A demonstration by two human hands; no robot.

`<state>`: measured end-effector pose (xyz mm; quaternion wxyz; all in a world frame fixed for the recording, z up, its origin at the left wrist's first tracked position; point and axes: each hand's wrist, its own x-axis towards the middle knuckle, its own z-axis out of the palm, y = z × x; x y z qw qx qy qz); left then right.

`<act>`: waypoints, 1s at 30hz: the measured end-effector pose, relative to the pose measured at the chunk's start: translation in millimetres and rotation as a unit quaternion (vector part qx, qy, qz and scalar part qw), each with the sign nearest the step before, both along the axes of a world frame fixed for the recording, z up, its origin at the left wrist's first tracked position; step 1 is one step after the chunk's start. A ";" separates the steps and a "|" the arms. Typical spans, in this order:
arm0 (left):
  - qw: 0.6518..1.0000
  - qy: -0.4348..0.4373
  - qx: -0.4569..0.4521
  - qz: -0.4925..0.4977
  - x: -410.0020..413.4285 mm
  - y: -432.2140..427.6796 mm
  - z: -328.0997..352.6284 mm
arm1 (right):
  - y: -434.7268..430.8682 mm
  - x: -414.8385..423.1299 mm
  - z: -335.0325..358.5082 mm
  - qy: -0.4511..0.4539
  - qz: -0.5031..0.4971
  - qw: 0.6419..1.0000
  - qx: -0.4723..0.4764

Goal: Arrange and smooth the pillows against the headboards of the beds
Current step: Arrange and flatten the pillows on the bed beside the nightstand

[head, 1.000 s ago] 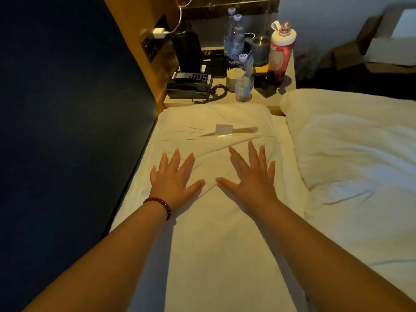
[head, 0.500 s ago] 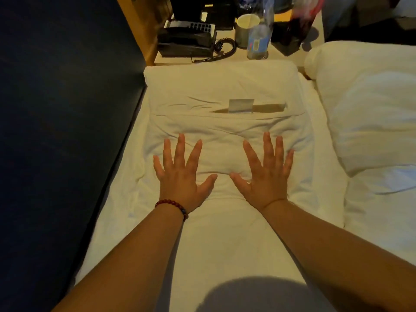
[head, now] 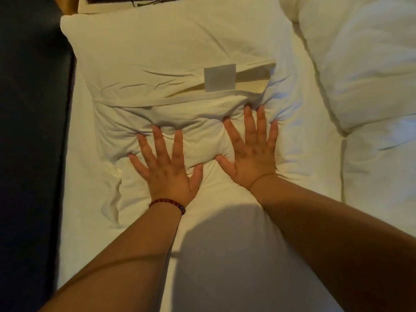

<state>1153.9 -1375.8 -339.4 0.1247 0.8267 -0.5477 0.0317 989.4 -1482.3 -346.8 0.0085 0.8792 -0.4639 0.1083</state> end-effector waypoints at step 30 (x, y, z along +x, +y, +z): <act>0.995 0.087 0.016 -0.038 0.1 19.6 26.2 | 8.0 -1.5 12.9 0.042 -0.021 0.997 0.055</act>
